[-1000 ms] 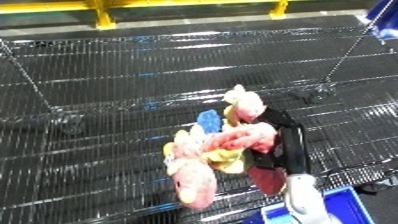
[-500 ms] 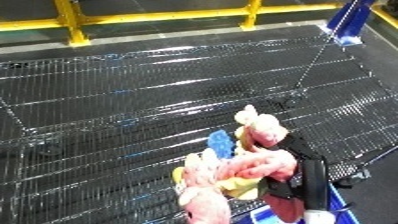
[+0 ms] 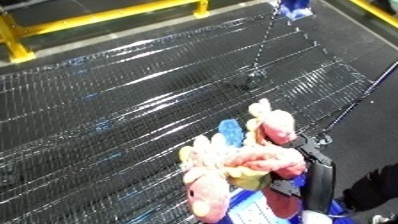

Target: Pick up the object and place it into the box

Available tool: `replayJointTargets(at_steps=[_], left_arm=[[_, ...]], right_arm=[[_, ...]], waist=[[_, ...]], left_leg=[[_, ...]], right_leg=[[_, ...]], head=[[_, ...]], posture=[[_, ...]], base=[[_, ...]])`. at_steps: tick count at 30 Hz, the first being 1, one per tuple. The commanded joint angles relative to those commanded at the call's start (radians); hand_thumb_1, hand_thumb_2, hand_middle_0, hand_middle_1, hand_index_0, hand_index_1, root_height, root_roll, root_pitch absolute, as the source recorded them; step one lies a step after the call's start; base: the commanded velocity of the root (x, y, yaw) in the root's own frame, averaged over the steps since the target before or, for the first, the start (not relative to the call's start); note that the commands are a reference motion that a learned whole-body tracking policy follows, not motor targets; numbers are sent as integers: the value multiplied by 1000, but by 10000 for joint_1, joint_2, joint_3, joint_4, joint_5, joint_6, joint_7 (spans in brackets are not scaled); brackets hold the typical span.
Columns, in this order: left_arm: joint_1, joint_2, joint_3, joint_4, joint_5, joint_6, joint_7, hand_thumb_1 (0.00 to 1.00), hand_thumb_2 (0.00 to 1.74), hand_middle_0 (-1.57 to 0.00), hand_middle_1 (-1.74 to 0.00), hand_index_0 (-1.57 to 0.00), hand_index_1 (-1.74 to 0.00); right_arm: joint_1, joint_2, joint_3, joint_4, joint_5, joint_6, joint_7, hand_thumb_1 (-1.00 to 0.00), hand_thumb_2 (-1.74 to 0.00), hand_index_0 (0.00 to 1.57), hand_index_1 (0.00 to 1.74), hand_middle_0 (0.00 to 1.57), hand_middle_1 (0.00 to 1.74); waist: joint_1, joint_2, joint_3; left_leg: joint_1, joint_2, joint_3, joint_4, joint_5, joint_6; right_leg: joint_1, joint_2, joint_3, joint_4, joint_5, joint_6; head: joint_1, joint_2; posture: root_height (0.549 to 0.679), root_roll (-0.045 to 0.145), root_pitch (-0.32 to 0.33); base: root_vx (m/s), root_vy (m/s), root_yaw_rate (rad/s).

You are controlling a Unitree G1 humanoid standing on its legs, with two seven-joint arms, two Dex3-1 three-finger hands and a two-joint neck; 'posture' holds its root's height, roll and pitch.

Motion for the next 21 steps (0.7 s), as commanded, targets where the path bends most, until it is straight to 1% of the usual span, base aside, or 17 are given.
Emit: replayJointTargets(at_steps=[3, 4, 8, 11, 15, 18, 21], left_arm=[[-14, -81, -98, 130, -49, -28, 3, 1000, 1740, -1570, -1740, -1570, -1740], [-31, -101, -151, 184, -65, -38, -6, 1000, 1740, -1570, -1740, -1570, -1740], [-199, -136, -402, 411, -99, -112, -65, 1000, 1740, -1570, -1740, -1570, -1740], [-363, -146, -545, 563, -111, -221, -82, 1000, 1740, -1570, -1740, -1570, -1740], [-579, -141, -712, 715, -90, -393, -96, 1000, 1740, -1570, -1740, -1570, -1740], [-671, -116, -762, 778, -47, -496, -134, 1000, 1740, -1570, -1740, -1570, -1740], [-738, -98, -767, 882, 3, -560, -158, 1000, 1740, -1570, -1740, -1570, -1740]], right_arm=[[90, 124, -269, 219, 421, -232, -133, -1000, -1740, 1570, 1740, 1570, 1740], [123, 148, -381, 346, 574, -309, -187, -1000, -1740, 1570, 1740, 1570, 1740], [152, 48, -715, 1033, 1120, -570, -346, -1000, -1740, 1570, 1740, 1570, 1740], [56, -106, -877, 1740, 1551, -748, -477, -1000, -1740, 1570, 1740, 1570, 1740], [-222, -331, -1041, 2817, 2173, -991, -684, -1000, -1740, 1570, 1740, 1570, 1740], [-326, -523, -1118, 3486, 2423, -1054, -705, -850, -1479, 1334, 1479, 1334, 1479], [-288, -746, -1134, 3983, 2457, -992, -617, -700, -1218, 1099, 1218, 1099, 1218]], waist=[[-194, 57, -5], [-283, 75, -3], [-544, 156, 31], [-666, 259, 48], [-767, 428, 58], [-811, 527, 53], [-856, 583, 45]], left_leg=[[97, -27, 72, 4, -10, -12], [126, -36, 109, 4, -10, -20], [193, -78, 240, -25, 8, -43], [231, -123, 325, -103, 38, -48], [236, -198, 408, -267, 110, -52], [223, -235, 462, -362, 154, -51], [230, -250, 511, -433, 183, -47]], right_leg=[[68, 1, 41, -23, 29, -10], [85, 3, 61, -34, 47, -14], [100, 8, 155, -109, 144, -24], [99, 2, 219, -212, 209, -20], [108, 2, 278, -402, 297, -15], [123, 10, 306, -540, 347, -18], [130, 28, 325, -637, 377, -21]], head=[[138, -224], [243, -424], [404, -634], [447, -589], [440, -504], [436, -512], [474, -549]], posture=[[632, 100, -157], [631, 101, -160], [631, 105, -166], [632, 108, -164], [634, 109, -158], [635, 109, -152], [636, 108, -147]], base=[[12, 30, -65], [5, 39, -103], [-8, 34, -112], [-16, 30, -100], [-21, 23, -74], [-7, 13, -65], [1, 5, -69]])
